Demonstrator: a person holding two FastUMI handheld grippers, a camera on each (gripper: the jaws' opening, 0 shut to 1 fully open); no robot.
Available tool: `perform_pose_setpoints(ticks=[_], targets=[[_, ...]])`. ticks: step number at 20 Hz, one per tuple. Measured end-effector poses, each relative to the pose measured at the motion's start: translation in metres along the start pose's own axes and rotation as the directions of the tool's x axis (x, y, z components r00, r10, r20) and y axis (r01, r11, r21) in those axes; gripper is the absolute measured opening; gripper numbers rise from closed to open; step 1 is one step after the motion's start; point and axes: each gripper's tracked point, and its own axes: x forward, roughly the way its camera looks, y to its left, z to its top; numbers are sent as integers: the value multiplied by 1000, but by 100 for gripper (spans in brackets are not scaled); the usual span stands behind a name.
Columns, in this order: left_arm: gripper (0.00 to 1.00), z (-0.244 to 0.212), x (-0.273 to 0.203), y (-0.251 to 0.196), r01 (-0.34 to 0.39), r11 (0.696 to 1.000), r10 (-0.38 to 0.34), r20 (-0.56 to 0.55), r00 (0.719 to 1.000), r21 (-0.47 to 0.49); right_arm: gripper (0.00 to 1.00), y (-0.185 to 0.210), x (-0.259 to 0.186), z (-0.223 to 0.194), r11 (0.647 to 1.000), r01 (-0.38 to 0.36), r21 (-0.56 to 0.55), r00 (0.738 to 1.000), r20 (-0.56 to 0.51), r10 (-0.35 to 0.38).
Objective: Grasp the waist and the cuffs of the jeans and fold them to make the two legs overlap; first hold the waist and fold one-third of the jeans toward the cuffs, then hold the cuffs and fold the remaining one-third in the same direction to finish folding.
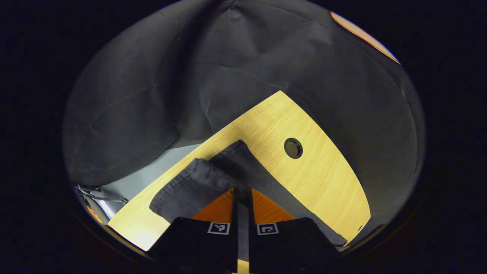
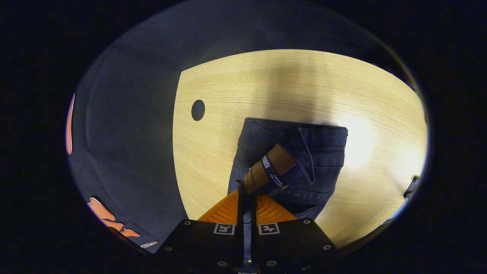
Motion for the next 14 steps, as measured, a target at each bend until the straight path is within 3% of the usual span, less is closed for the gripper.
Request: perform_pose_setpoints(ticks=[1,2,3,5,6,8,9,10,11,12,13,14], targets=[[11,11,-2,-1,1,1000,-1,44,999,9,11,4,-2,1,1000,-19,18,1000,-4,19],[5,18,-3,-5,26,1000,-27,74,997,16,13,13,-4,4,998,-44,34,999,4,44],[14,23,-8,-8,45,999,-46,100,994,21,15,29,-5,9,993,-108,48,994,21,107],[19,26,-27,-17,68,997,-72,107,992,44,12,54,-16,19,977,-210,43,977,60,207],[27,26,-27,-19,71,996,-77,110,991,62,14,52,-21,22,979,-203,22,976,79,200],[27,29,-39,-31,98,991,-110,144,983,85,27,38,-26,25,987,-151,-59,982,107,157],[28,30,-48,-40,132,986,-147,160,976,99,26,30,-28,23,987,-132,-95,983,118,143],[47,31,-59,-48,151,981,-171,172,970,120,31,23,-29,24,985,-111,-134,983,131,128],[66,32,-68,-53,155,976,-183,192,964,153,56,14,-28,22,980,-85,-179,983,144,111],[84,34,-78,-60,164,968,-204,221,954,188,53,7,-30,22,972,-63,-225,982,160,100],[83,32,-87,-64,162,959,-220,248,944,232,75,-1,-32,19,962,-38,-269,982,170,86],[83,33,-99,-71,161,948,-240,282,929,276,80,-9,-34,16,951,-13,-307,981,179,72]])
